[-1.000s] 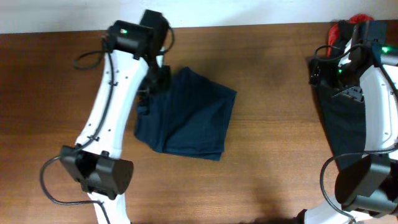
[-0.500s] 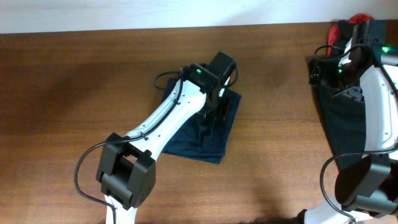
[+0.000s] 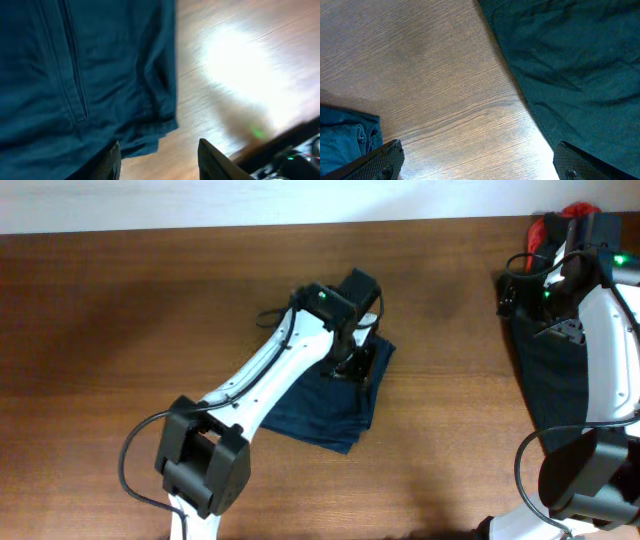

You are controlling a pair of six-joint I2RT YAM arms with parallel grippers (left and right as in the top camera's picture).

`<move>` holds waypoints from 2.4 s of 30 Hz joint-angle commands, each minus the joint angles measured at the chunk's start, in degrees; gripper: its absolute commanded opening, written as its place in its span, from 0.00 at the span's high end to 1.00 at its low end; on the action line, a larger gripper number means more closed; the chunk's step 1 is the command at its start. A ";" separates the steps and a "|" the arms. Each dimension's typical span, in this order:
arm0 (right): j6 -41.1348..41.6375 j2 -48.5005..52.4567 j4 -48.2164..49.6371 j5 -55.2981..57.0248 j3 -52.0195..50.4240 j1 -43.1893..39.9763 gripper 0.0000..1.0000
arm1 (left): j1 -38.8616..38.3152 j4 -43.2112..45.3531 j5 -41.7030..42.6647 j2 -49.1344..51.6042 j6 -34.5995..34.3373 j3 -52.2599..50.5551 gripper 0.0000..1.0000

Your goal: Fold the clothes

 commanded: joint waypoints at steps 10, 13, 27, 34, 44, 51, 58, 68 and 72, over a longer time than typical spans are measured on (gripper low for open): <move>0.02 -0.66 0.07 0.28 0.76 -0.20 0.01 | -1.44 -2.08 -0.83 10.45 0.37 -2.25 0.99; 0.00 -0.66 0.07 0.28 0.76 -0.20 0.01 | -4.35 -1.16 -0.81 12.55 -3.10 -4.66 0.99; 0.02 -0.66 0.07 0.28 0.76 -0.20 0.01 | -7.80 -0.70 4.24 13.49 -13.22 13.11 0.99; 0.02 -0.66 0.04 0.28 0.76 -0.20 0.01 | 7.37 -13.57 -9.99 13.64 -9.27 20.09 0.99; 0.02 -0.66 0.07 0.28 0.76 -0.20 0.01 | 12.09 3.96 -11.80 18.45 -5.51 7.32 0.98; 0.00 -0.66 0.07 0.28 0.76 -0.20 0.01 | 12.09 -3.61 -22.58 16.50 -9.86 14.38 1.00; 0.02 -0.66 0.07 0.28 0.76 -0.20 0.01 | 9.16 -25.24 -18.21 8.87 -11.50 24.76 0.99; 0.02 -0.66 0.07 0.28 0.76 -0.20 0.01 | 1.95 -22.43 -7.10 8.85 -4.70 8.74 1.00; 0.00 -0.66 0.07 0.28 0.76 -0.20 0.01 | 2.12 -13.86 -7.08 8.85 -6.45 -6.84 0.99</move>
